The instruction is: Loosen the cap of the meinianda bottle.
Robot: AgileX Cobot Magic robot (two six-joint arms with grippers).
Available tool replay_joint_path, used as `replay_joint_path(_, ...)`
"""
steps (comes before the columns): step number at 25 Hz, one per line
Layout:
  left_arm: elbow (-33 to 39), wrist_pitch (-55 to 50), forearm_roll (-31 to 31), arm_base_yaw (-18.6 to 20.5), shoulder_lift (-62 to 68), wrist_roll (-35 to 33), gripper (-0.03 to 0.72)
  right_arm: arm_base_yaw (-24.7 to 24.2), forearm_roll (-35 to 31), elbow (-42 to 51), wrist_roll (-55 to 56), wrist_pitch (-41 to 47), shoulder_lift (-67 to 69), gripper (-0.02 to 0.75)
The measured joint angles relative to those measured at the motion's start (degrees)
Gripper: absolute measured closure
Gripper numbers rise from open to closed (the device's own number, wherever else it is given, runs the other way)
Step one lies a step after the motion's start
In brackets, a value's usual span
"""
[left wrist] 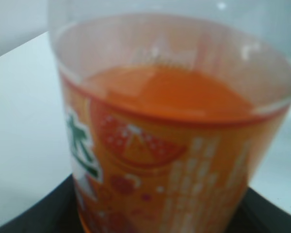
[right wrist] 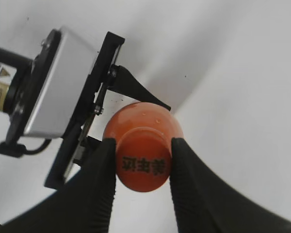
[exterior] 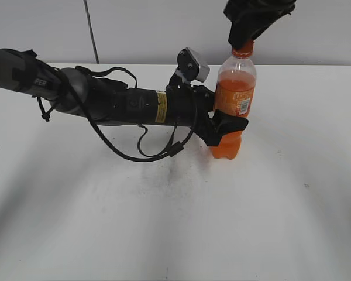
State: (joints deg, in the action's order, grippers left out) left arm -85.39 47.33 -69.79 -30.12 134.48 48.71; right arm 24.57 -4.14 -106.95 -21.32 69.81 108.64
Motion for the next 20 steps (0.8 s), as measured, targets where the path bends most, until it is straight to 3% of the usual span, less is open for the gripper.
replay_joint_path(3, 0.0, -0.1, 0.0, 0.0, 0.0, 0.0, 0.265, 0.0, 0.1, -0.1, -20.5, -0.1, -0.1, 0.494)
replay_joint_path(5, 0.0, -0.2, 0.0, 0.0, 0.0, 0.4, 0.265, 0.0, 0.1, -0.1, -29.6, -0.2, -0.2, 0.573)
replay_joint_path(10, 0.0, -0.3, -0.1, 0.0, 0.0, 0.5, 0.266, 0.1, -0.2, -0.1, -34.2, -0.1, -0.2, 0.601)
replay_joint_path(13, 0.0, -0.2, -0.5, 0.0, 0.0, 0.4, 0.266, 0.1, -0.4, -0.1, -31.1, 0.0, -0.4, 0.517)
replay_joint_path(16, 0.0, 0.2, -0.9, 0.0, 0.0, 0.2, 0.266, 0.1, -0.5, 0.0, -24.4, 0.0, -1.2, 0.334)
replay_joint_path(18, 0.0, 0.2, -0.9, 0.0, 0.0, 0.1, 0.266, 0.1, -0.6, 0.0, -15.1, 0.0, -2.2, 0.260)
replay_joint_path(20, 0.0, 0.2, -0.9, 0.0, 0.0, 0.0, 0.266, 0.1, -0.9, 0.0, -1.9, 0.0, -3.2, 0.233)
